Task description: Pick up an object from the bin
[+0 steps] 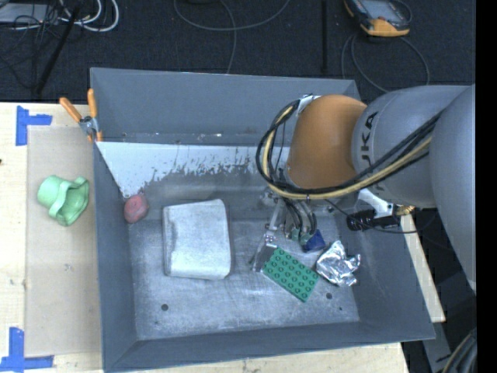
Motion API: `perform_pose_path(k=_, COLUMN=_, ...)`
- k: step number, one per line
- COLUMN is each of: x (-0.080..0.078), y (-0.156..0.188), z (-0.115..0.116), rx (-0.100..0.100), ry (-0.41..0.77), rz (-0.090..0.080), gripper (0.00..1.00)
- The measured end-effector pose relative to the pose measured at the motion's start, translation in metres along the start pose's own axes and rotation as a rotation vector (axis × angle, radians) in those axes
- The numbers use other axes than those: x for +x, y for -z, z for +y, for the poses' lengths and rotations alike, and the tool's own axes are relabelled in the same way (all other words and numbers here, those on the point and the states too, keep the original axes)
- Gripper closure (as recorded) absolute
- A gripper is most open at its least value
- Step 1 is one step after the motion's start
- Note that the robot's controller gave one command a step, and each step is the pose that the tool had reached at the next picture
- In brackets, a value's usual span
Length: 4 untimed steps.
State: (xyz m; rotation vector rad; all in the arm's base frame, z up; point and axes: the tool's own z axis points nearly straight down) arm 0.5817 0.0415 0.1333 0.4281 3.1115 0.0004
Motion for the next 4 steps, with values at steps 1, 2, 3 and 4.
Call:
perform_pose_path(k=1, x=0.011, y=-0.06, z=-0.034, rx=0.0, ry=-0.143, rz=0.001, gripper=0.0)
perform_pose_path(k=2, x=0.008, y=-0.055, z=-0.033, rx=-0.003, ry=-0.141, rz=-0.008, gripper=1.0)
perform_pose_path(k=3, x=0.01, y=0.057, z=-0.008, rx=-0.004, ry=-0.158, rz=-0.006, gripper=1.0)
perform_pose_path(k=4, x=0.024, y=0.136, z=-0.029, rx=-0.001, ry=0.245, rz=-0.004, gripper=1.0)
